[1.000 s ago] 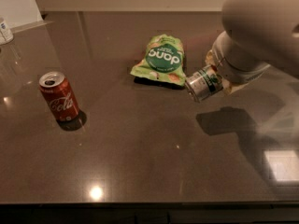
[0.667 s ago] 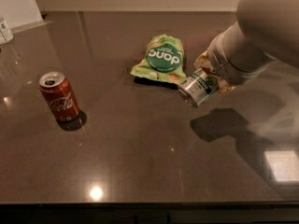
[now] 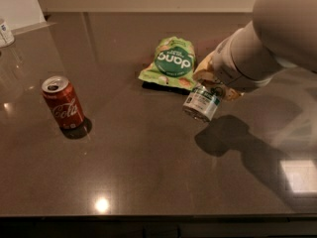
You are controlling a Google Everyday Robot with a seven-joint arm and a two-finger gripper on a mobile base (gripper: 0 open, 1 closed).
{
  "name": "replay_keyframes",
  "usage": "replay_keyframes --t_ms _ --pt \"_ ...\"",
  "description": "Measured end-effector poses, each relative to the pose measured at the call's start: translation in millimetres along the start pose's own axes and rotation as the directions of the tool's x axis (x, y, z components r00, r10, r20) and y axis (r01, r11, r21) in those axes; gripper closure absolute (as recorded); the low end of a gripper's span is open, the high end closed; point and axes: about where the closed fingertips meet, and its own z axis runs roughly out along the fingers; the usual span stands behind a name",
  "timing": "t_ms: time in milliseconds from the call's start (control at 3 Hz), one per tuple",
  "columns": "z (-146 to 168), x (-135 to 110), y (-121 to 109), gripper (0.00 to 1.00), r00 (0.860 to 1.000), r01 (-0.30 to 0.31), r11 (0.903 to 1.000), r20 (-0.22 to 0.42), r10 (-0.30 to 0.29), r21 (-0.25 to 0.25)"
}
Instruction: Place 7up can upright
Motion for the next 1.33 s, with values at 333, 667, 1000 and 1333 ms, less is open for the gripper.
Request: replay_keyframes --t_ms 333,667,1000,1333 --pt "-0.1 0.0 -0.4 1.00 1.000 0.001 1.0000 -0.001 -0.001 0.000" --pt "-0.3 4.2 -5.8 1.00 0.999 0.027 0.9994 -0.032 -0.026 0.020" --pt "-2.9 10.8 -16.4 1.00 0.993 0.095 0.9942 -0.081 -0.090 0.052" --pt "-2.2 16.2 -26.1 1.00 0.972 0.202 0.9760 -0.138 -0.190 0.081"
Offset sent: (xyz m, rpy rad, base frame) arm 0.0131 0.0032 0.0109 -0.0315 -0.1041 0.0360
